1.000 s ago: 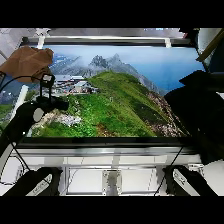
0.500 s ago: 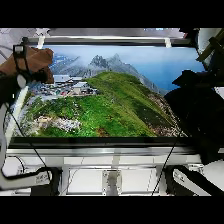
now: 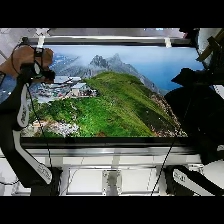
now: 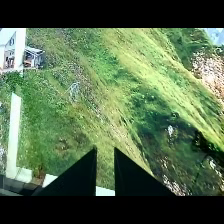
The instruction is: Fold the clothes and pants, and hang the long-sleeved shirts on hangers.
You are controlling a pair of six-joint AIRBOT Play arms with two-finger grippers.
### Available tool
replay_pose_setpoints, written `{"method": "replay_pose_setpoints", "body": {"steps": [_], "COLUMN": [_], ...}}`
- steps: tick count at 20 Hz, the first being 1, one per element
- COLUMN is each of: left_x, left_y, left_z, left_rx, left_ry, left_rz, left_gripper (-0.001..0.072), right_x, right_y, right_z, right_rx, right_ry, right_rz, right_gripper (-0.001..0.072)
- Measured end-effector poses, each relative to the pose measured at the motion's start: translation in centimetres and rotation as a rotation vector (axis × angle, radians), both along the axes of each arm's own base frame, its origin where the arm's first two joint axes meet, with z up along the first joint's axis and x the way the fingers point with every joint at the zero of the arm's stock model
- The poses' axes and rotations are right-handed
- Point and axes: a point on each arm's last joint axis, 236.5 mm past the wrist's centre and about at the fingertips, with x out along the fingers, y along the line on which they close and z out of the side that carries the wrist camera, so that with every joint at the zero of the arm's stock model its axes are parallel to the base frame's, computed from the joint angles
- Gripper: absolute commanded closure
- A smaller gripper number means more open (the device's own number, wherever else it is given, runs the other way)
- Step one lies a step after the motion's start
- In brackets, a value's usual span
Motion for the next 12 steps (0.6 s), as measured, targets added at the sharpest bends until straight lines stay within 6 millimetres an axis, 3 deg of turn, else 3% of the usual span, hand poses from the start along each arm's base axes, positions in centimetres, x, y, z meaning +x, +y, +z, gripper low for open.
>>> {"method": "replay_pose_setpoints", "body": {"steps": [5,6,7,8,10,12], "left_x": [1.7,1.9,2.1,2.2,2.4,2.6], "left_y": [1.4,1.6,1.8,2.0,2.2,2.4], "left_z": [-2.9,-3.4,-3.8,-4.3,-4.8,-4.3], "left_rx": [-0.025,-0.031,-0.037,-0.040,-0.044,-0.047], "left_ry": [-0.021,-0.021,-0.027,-0.026,-0.028,-0.039], "left_rz": [0.086,0.099,0.109,0.116,0.128,0.136], "left_gripper": [0.0100,0.0129,0.0204,0.0342,0.0697,0.0698], "right_x": [0.6,0.7,0.8,0.9,1.0,1.2], "right_y": [-0.2,-0.3,-0.3,-0.3,-0.4,-0.4], "right_z": [0.3,0.4,0.4,0.5,0.5,0.6], "right_rx": [0.000,-0.001,0.000,0.000,0.000,0.002], "right_ry": [-0.022,-0.029,-0.032,-0.037,-0.043,-0.049], "right_rz": [-0.015,-0.019,-0.020,-0.023,-0.027,-0.030], "right_gripper": [0.0578,0.0578,0.0578,0.0578,0.0578,0.0578]}}
